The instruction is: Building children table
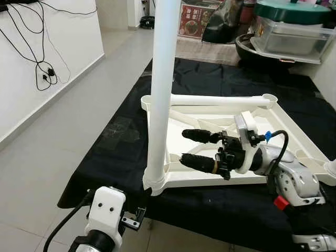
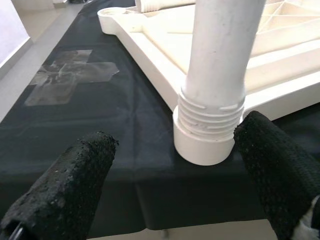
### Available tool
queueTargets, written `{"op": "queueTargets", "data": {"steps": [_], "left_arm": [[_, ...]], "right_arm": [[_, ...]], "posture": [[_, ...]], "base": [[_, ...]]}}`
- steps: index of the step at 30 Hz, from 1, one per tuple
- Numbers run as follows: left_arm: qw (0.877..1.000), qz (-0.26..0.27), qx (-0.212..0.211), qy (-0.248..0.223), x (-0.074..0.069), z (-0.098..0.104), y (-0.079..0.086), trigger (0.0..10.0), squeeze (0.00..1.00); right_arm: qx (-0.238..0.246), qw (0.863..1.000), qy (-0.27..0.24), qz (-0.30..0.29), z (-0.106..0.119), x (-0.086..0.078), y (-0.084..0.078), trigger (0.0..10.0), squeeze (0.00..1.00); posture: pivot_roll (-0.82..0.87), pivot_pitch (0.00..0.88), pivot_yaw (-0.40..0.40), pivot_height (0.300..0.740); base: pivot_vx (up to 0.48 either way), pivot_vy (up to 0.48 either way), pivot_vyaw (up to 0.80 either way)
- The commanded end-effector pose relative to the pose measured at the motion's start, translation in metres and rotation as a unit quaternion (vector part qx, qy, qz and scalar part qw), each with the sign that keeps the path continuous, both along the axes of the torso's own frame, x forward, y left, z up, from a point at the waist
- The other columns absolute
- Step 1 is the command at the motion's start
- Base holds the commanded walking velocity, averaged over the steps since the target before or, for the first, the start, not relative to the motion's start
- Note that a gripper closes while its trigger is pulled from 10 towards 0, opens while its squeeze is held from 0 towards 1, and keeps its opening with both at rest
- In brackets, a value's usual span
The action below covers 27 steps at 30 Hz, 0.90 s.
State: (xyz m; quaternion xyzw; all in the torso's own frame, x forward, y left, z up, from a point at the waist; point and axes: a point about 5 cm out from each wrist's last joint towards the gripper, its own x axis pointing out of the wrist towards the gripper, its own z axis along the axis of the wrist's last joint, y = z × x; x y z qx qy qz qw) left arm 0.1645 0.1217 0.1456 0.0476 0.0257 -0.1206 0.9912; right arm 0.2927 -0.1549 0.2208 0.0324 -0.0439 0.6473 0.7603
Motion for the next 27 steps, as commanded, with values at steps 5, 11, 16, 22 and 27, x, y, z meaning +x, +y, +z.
{"op": "queueTargets", "data": {"steps": [5, 11, 16, 22, 27], "left_arm": [[1.0, -0.013, -0.004, 0.011, -0.002, -0.006, -0.004, 10.0, 0.0], [1.0, -0.015, -0.004, 0.012, -0.002, -0.007, -0.004, 10.0, 0.0], [1.0, -0.018, -0.004, 0.011, -0.003, -0.008, -0.005, 10.0, 0.0], [1.0, -0.019, -0.004, 0.011, -0.003, -0.008, -0.005, 10.0, 0.0], [1.0, -0.02, -0.005, 0.011, -0.003, -0.008, -0.005, 10.0, 0.0]], "right_arm": [[0.004, 0.999, -0.021, 0.025, 0.009, -0.004, 0.021, 10.0, 0.0], [0.002, 0.999, -0.029, 0.027, 0.01, -0.004, 0.031, 10.0, 0.0], [0.001, 0.999, -0.029, 0.018, 0.009, -0.003, 0.047, 10.0, 0.0], [0.003, 0.999, -0.031, 0.015, 0.01, -0.002, 0.054, 10.0, 0.0], [0.007, 0.999, -0.033, 0.021, 0.011, -0.003, 0.062, 10.0, 0.0]], "posture": [[0.12, 0.087, -0.057, 0.74], [0.12, 0.087, -0.058, 0.74], [0.12, 0.088, -0.061, 0.74], [0.12, 0.09, -0.06, 0.74], [0.12, 0.089, -0.063, 0.74]], "base": [[0.0, 0.0, 0.0], [0.0, 0.0, 0.0], [0.0, 0.0, 0.0], [0.0, 0.0, 0.0], [0.0, 0.0, 0.0]]}}
